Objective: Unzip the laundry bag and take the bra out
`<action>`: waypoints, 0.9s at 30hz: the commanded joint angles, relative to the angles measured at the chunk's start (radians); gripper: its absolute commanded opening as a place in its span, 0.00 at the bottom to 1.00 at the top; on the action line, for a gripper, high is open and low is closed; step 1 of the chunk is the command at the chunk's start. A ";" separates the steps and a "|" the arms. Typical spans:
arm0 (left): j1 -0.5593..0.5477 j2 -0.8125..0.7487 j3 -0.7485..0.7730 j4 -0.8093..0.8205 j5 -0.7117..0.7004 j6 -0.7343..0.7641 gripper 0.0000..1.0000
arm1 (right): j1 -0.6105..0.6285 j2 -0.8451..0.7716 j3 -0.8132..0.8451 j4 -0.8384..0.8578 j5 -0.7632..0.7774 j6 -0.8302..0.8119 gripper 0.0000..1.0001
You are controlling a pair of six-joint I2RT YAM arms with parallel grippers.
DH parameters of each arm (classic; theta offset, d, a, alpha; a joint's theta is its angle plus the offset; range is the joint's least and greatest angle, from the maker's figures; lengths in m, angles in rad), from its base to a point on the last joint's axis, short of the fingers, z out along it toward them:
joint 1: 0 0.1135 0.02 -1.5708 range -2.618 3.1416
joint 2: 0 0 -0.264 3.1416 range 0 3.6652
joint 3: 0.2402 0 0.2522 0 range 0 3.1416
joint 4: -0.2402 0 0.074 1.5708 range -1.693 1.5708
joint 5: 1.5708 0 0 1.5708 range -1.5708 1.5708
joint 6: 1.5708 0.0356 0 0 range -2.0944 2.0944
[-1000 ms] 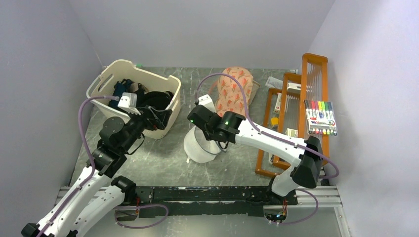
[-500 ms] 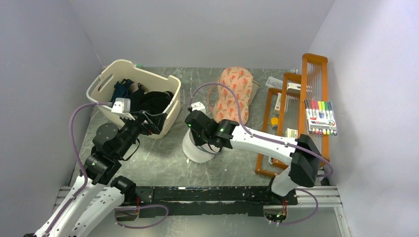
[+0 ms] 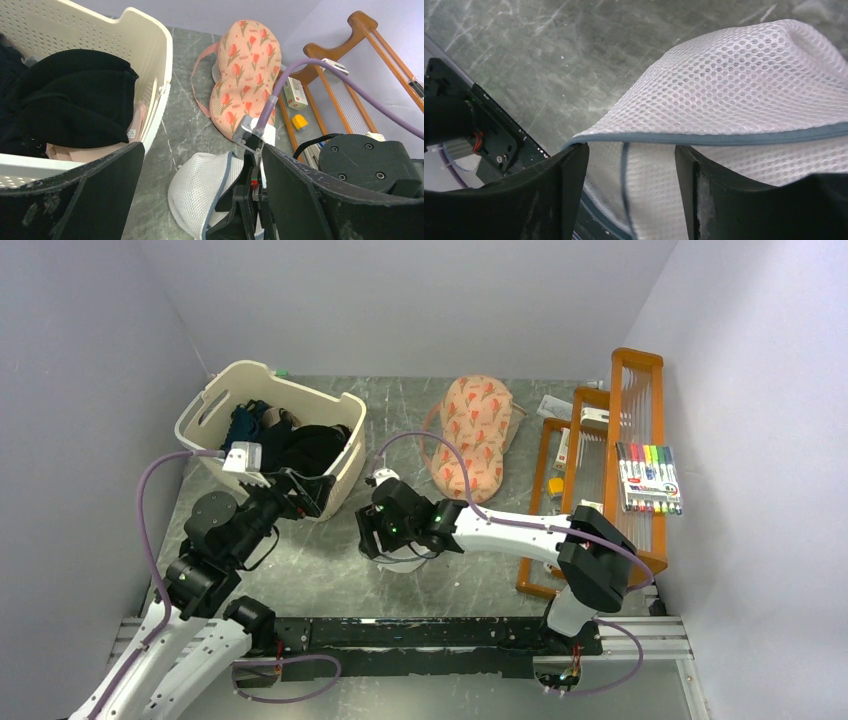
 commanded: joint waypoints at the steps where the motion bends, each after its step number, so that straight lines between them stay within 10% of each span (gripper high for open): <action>1: 0.006 0.028 0.054 -0.017 0.015 -0.008 0.99 | -0.035 0.006 -0.008 0.128 -0.109 -0.028 0.68; 9: 0.005 0.088 0.064 0.002 0.007 0.003 0.99 | -0.068 -0.217 -0.025 0.037 -0.063 -0.118 0.92; 27: 0.005 0.256 0.184 0.064 0.003 0.070 0.99 | -0.347 -0.580 -0.001 -0.097 0.153 -0.310 0.98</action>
